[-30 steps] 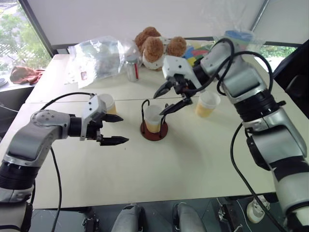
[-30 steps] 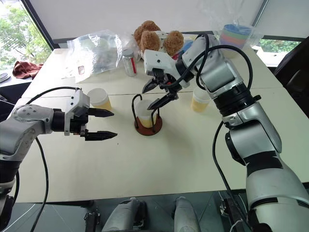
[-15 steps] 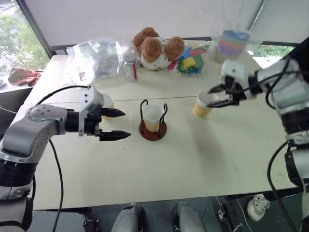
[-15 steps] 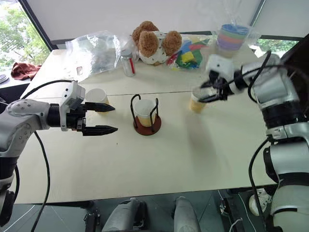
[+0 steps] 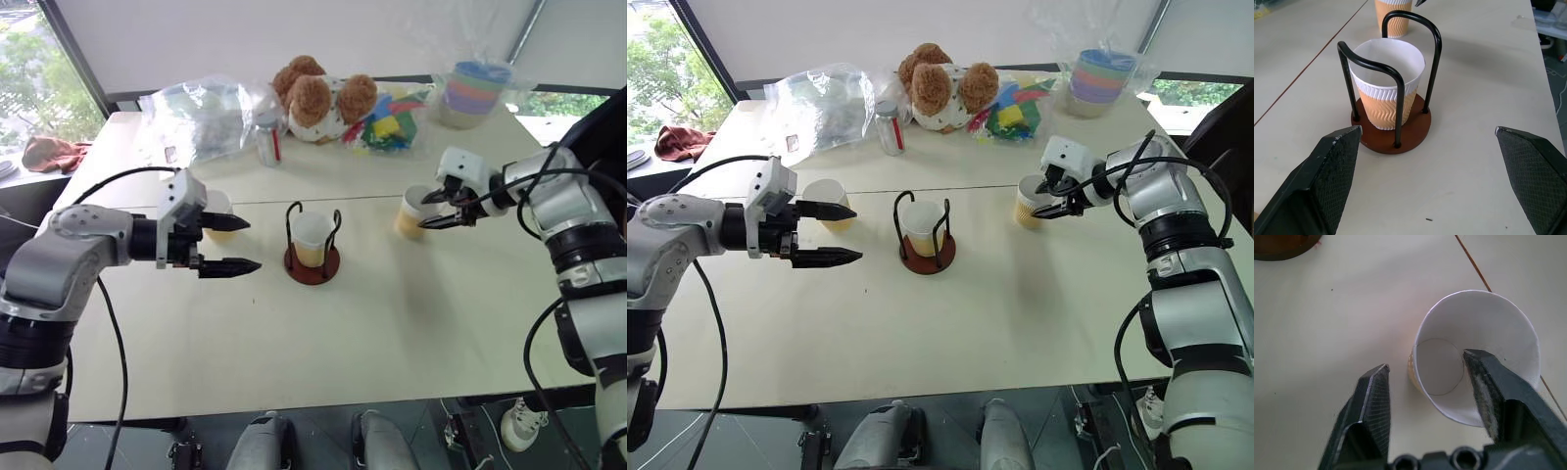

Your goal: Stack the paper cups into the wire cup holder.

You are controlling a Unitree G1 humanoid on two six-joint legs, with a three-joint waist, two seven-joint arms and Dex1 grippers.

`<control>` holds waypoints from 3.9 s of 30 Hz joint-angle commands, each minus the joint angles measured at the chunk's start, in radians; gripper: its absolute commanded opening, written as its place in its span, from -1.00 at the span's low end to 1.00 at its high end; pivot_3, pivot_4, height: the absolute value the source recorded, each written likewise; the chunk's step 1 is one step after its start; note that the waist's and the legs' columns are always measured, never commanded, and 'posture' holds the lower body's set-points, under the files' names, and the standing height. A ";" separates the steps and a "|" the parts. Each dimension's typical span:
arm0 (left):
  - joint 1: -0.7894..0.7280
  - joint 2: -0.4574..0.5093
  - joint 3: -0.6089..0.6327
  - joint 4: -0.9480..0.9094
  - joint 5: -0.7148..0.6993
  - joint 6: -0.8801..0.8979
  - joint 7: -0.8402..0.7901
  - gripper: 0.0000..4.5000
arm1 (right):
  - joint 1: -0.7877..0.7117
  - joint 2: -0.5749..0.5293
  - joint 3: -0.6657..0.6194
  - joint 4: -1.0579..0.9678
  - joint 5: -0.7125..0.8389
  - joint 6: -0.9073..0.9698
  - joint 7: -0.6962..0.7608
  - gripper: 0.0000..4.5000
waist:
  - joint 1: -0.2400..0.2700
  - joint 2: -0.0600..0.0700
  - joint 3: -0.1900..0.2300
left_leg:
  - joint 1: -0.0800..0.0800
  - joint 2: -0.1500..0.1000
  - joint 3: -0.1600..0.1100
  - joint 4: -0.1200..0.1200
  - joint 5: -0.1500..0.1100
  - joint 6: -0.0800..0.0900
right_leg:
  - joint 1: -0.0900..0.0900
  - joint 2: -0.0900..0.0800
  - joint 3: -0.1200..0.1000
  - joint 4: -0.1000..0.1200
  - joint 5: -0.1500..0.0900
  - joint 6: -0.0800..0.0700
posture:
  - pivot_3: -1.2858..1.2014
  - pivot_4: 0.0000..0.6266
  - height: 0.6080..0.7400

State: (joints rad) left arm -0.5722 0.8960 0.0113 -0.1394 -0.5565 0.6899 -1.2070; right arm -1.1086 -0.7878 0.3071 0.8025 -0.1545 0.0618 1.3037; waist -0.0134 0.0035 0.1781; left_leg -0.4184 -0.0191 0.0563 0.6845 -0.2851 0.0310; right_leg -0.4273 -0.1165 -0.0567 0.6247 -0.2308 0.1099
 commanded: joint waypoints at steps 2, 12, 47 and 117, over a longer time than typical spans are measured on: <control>0.003 0.019 0.019 -0.031 -0.002 -0.001 0.002 1.00 | -0.028 0.001 -0.013 0.007 -0.011 -0.025 0.015 -0.81 | -0.002 0.000 0.000 | 0.000 0.000 0.000 0.000 0.000 0.000 | 0.000 0.000 0.000 0.000 0.000 0.000 | 0.03 -0.52 1.00; 0.015 0.029 0.021 -0.023 0.004 -0.005 0.002 1.00 | -0.183 0.005 -0.044 -0.050 -0.012 -0.077 0.034 -0.97 | -0.005 0.001 0.001 | 0.000 0.000 0.000 0.000 0.000 0.000 | 0.000 0.000 0.000 0.000 0.000 0.000 | 0.03 -0.52 1.00; 0.062 0.021 0.040 -0.063 -0.029 0.002 0.076 1.00 | -0.244 0.203 0.124 -0.412 0.218 0.124 0.311 -0.97 | -0.001 -0.001 0.000 | 0.000 -0.001 -0.002 0.001 0.000 0.000 | -0.001 -0.001 -0.001 0.004 0.000 0.000 | 0.03 -0.52 1.00; -0.918 -0.250 -0.236 1.290 0.700 -1.043 -0.287 -0.98 | 0.688 -0.089 -0.700 -1.450 1.130 1.106 -0.556 1.00 | 0.030 -0.009 0.002 | -0.010 0.000 -0.005 0.011 -0.007 0.012 | -0.002 -0.002 -0.008 0.003 0.000 0.000 | 0.03 -0.52 1.00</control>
State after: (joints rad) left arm -1.4145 0.6438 -0.2722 1.1945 0.1947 -0.3615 -1.4537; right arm -0.4233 -0.8527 -0.3753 -0.6194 0.9657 1.1947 0.7315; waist 0.0165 -0.0058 0.1798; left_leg -0.4287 -0.0193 0.0514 0.6973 -0.2928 0.0445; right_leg -0.4287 -0.1186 -0.0650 0.6273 -0.2308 0.1102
